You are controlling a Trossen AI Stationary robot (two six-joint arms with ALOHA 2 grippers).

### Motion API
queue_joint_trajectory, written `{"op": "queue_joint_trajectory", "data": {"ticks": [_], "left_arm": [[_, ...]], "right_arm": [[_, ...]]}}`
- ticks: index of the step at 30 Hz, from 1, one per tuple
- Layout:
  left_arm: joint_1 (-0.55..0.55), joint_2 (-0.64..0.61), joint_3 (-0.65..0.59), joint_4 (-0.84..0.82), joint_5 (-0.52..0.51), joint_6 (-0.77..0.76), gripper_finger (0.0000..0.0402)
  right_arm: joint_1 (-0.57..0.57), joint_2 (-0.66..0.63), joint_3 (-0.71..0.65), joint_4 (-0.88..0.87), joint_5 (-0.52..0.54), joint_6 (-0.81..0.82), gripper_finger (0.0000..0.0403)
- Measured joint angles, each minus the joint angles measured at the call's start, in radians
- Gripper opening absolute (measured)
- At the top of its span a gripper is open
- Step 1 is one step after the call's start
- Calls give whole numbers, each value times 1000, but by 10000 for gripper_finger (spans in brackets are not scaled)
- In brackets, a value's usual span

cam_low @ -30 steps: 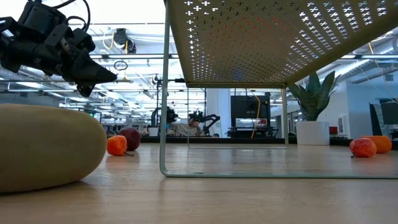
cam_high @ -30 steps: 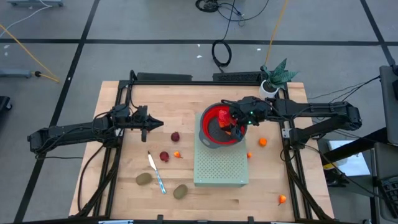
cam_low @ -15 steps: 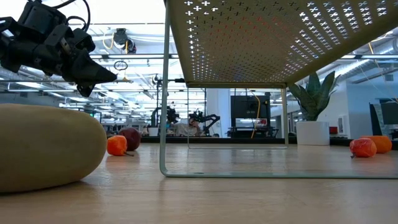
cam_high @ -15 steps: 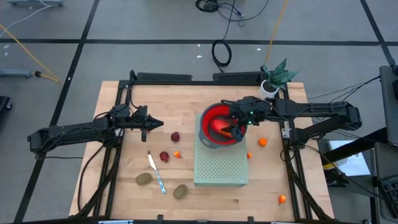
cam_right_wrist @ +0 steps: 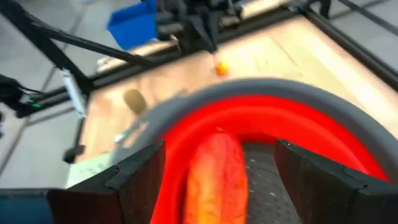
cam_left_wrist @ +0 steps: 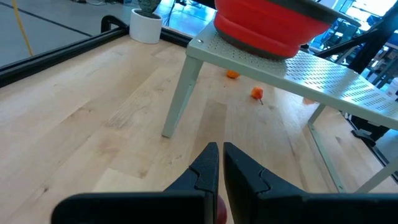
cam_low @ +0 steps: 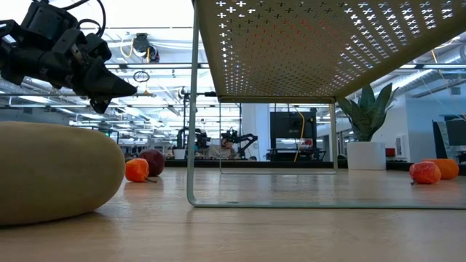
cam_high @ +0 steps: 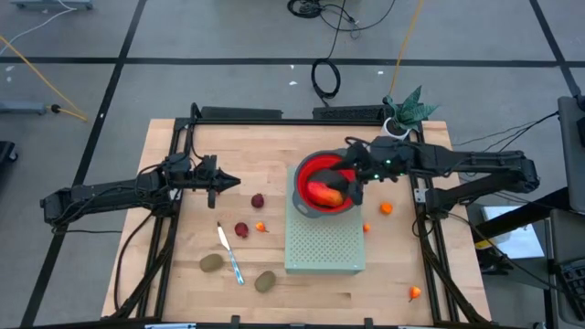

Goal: Pick & Place Fruit
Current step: Put the kiwi into the red strainer bowl on the shelf

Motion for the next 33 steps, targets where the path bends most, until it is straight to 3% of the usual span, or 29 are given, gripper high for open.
{"op": "queue_joint_trajectory", "data": {"ticks": [8,13,19,29,33], "left_arm": [[0,0,0,1,0,-96,21],[0,0,0,1,0,-125,21],[0,0,0,1,0,-125,21],[0,0,0,3,0,-102,21],[0,0,0,3,-1,-89,21]], "right_arm": [[71,-47,0,13,0,-24,289],[113,-57,0,12,4,-58,261],[131,-63,0,14,7,-71,185],[132,-134,0,12,7,-145,20],[132,-174,0,12,8,-172,10]]}}
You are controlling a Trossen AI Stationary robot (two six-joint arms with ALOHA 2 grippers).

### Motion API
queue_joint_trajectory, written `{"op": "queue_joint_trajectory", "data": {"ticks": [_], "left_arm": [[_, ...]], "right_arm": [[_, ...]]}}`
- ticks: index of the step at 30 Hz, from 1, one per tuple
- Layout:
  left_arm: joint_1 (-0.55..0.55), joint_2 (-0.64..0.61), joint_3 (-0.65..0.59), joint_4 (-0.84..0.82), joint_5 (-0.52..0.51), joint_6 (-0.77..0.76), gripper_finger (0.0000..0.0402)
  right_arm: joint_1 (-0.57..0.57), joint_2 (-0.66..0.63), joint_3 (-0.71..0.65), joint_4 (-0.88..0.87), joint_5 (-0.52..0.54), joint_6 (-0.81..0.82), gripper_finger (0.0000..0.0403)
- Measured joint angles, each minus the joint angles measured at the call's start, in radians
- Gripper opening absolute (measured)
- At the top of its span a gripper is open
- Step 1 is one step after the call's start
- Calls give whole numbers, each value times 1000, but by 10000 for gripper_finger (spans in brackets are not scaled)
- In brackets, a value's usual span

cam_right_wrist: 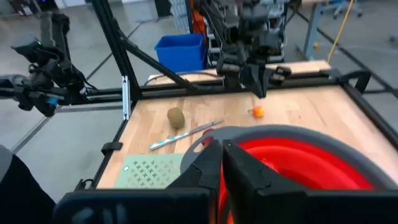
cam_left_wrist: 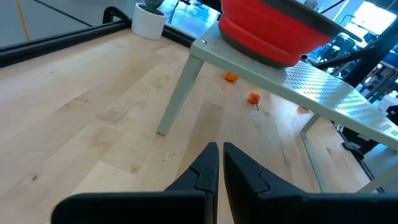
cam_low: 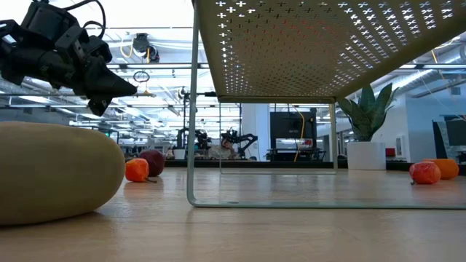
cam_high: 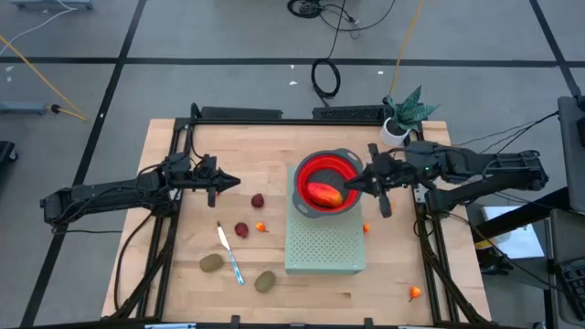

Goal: Pick & Place Fruit
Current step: Put the kiwi into the red strainer bowl on the shelf

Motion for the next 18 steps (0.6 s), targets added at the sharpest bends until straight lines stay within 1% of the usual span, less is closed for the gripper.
{"op": "queue_joint_trajectory", "data": {"ticks": [9,13,18], "left_arm": [[0,0,0,0,0,17,21],[0,0,0,0,0,16,21],[0,0,0,0,1,39,21]], "right_arm": [[0,-78,-12,-11,0,-59,2],[0,-122,-66,2,0,-70,1],[0,-195,-171,33,-2,-71,1]]}}
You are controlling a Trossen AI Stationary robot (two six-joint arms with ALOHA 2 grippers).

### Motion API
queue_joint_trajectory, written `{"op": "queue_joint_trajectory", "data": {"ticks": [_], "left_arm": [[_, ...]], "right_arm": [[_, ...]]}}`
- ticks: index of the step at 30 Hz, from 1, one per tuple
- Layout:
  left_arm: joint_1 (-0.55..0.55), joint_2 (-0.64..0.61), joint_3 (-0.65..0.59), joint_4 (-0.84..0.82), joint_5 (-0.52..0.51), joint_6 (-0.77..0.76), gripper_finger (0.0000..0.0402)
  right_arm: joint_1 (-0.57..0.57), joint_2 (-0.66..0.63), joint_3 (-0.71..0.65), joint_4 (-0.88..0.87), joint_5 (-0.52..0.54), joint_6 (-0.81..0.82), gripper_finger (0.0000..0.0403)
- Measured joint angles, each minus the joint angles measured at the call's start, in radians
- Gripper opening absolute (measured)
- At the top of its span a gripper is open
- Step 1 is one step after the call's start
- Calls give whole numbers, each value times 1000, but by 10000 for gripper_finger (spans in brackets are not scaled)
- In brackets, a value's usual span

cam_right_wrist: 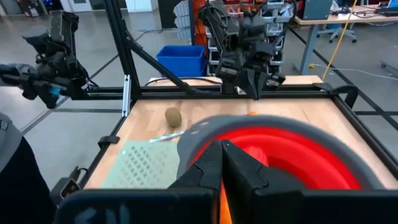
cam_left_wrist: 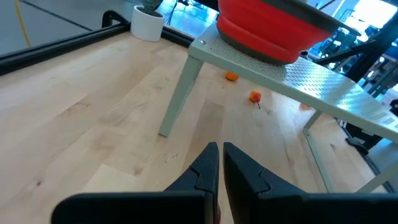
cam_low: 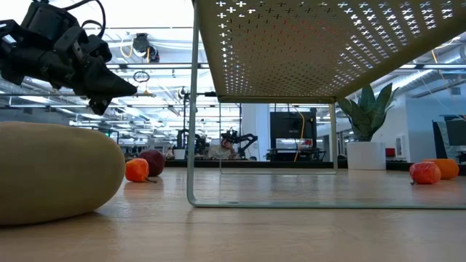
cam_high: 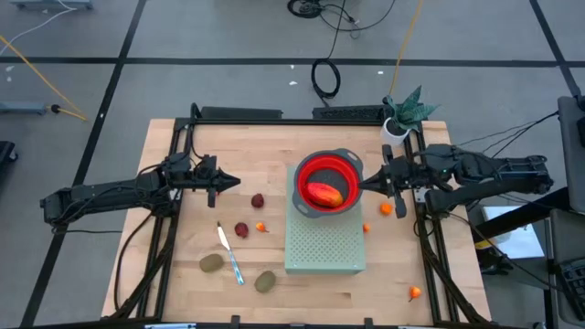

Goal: Pick & Place Fruit
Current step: Put the kiwi into the red strainer bowl on the shelf

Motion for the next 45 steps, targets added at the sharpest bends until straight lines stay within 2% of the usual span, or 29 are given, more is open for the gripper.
{"op": "queue_joint_trajectory", "data": {"ticks": [13,17,22,27,32,45], "left_arm": [[-3,0,34,-26,-25,4,21],[-17,0,104,-125,-82,-3,21],[-69,0,231,-358,-174,-9,21],[-143,0,352,-570,-264,-117,21],[-235,19,434,-692,-315,-258,21],[-485,287,570,-747,-332,-529,4]], "right_arm": [[0,-301,-282,125,-3,0,1],[0,-412,-346,115,-5,0,1],[0,-547,-398,62,-6,1,1],[0,-650,-405,-15,-5,0,1],[0,-718,-406,-72,-4,-3,1],[0,-751,-405,-164,-4,-55,1]]}}
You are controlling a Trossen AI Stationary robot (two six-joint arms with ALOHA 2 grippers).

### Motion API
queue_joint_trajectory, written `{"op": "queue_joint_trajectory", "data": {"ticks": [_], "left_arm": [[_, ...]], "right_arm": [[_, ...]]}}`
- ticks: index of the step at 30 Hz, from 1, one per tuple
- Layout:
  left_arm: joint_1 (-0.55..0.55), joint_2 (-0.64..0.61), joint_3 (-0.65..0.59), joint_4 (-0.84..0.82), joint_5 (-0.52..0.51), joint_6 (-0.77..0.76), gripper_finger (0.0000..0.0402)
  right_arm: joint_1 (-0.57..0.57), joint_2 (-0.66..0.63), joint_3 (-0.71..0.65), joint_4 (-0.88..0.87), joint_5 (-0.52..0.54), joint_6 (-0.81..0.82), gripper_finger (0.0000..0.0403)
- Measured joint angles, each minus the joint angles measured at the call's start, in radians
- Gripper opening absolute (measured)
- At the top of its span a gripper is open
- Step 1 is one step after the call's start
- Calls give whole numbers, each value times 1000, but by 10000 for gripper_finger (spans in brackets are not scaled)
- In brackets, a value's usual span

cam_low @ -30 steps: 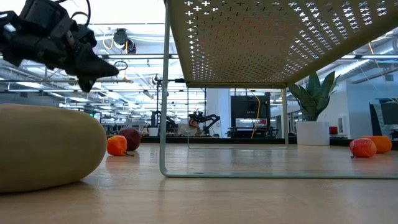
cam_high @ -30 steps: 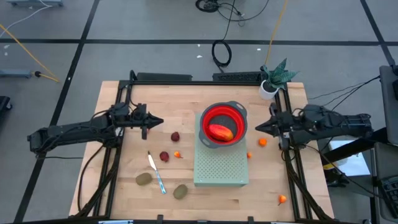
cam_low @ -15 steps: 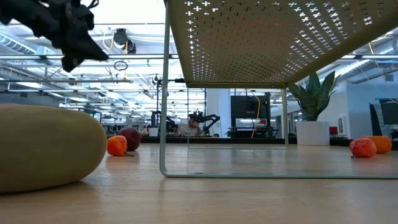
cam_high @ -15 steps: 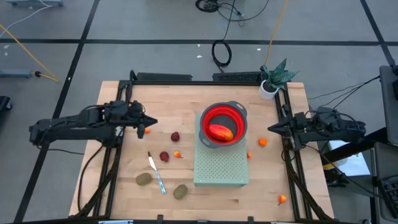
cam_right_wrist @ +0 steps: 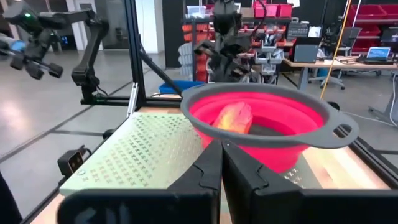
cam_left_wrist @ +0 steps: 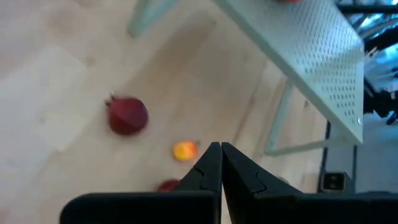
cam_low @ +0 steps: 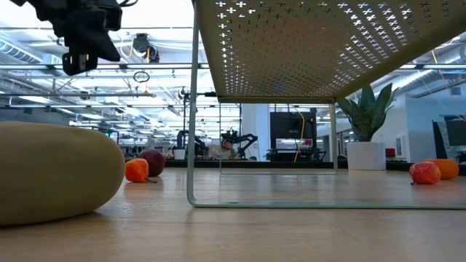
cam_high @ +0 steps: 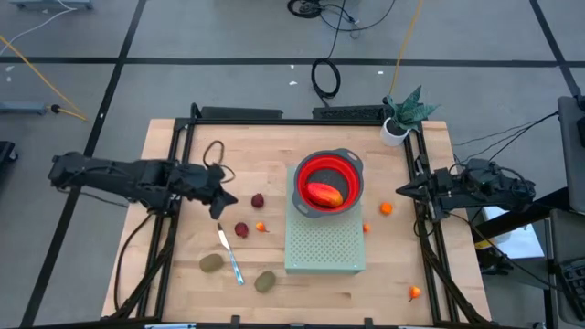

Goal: Pick & Place Fruit
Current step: Put the kiwi into the red strainer bowl on the shelf

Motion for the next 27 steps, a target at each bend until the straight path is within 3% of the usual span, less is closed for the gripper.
{"op": "queue_joint_trajectory", "data": {"ticks": [8,20,27], "left_arm": [[-155,132,48,0,83,-265,2],[-383,236,89,-1,80,-630,1],[-472,256,89,-6,79,-794,1]], "right_arm": [[0,0,0,-32,0,-1,1],[0,0,-63,57,-4,4,1],[0,0,-150,157,-107,20,1]]}}
